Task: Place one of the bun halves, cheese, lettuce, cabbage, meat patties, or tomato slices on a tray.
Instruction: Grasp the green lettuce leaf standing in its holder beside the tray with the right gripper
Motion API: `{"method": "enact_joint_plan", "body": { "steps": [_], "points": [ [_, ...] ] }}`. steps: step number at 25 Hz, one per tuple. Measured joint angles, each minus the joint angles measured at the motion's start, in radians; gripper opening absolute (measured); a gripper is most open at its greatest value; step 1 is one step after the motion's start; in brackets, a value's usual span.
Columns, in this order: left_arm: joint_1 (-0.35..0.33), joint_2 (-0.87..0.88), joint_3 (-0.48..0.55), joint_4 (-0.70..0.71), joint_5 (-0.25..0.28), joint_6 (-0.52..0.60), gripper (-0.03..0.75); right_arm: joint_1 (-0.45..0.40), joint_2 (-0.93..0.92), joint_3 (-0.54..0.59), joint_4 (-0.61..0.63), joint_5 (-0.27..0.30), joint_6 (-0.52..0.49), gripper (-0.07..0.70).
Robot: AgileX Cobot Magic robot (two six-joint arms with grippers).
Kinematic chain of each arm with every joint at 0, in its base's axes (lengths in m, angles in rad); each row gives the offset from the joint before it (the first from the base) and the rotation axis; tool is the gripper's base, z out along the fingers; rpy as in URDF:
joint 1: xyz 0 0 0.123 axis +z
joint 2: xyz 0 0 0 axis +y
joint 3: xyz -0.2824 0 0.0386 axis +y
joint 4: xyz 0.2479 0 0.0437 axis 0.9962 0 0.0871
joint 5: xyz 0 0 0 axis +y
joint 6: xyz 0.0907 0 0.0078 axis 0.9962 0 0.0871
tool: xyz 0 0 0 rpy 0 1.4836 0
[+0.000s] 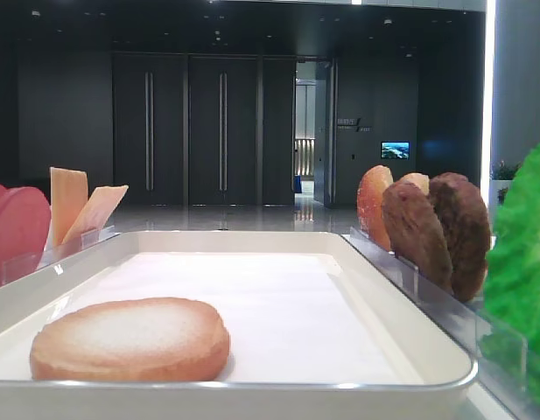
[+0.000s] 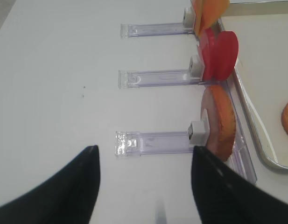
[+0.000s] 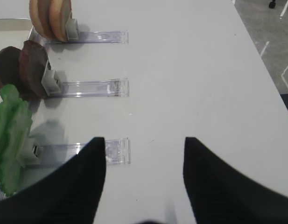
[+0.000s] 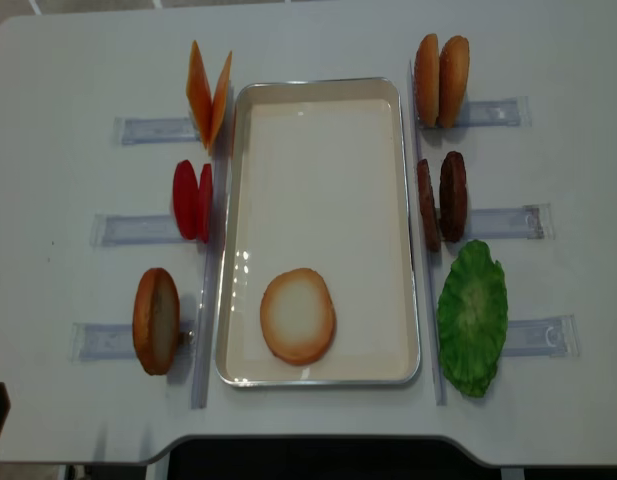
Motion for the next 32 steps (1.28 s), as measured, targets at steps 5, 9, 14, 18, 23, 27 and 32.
{"method": "enact_joint_plan", "body": {
  "steps": [5, 9, 14, 18, 23, 27, 32],
  "points": [
    [0.000, 0.000, 0.000, 0.000, 0.000, 0.000, 0.471, 0.000, 0.000, 0.000, 0.004, 0.000, 0.000, 0.363],
    [0.000, 0.000, 0.000, 0.000, 0.000, 0.000, 0.471, 0.011, 0.000, 0.000, 0.005, 0.000, 0.000, 0.363],
    [0.000, 0.000, 0.000, 0.000, 0.000, 0.000, 0.471, 0.011, 0.000, 0.000, 0.007, 0.000, 0.003, 0.363],
    [0.000, 0.000, 0.000, 0.000, 0.000, 0.000, 0.471, 0.011, 0.006, 0.000, 0.007, 0.000, 0.018, 0.366],
    [0.000, 0.000, 0.000, 0.000, 0.000, 0.000, 0.471, 0.011, 0.178, -0.001, 0.010, 0.004, 0.018, 0.382],
    [0.000, 0.000, 0.000, 0.000, 0.000, 0.000, 0.471, 0.011, 0.368, -0.015, 0.011, 0.029, 0.018, 0.384],
    [0.000, 0.000, 0.000, 0.000, 0.000, 0.000, 0.471, 0.011, 0.568, -0.044, 0.008, 0.053, 0.019, 0.384]
  ]
}}
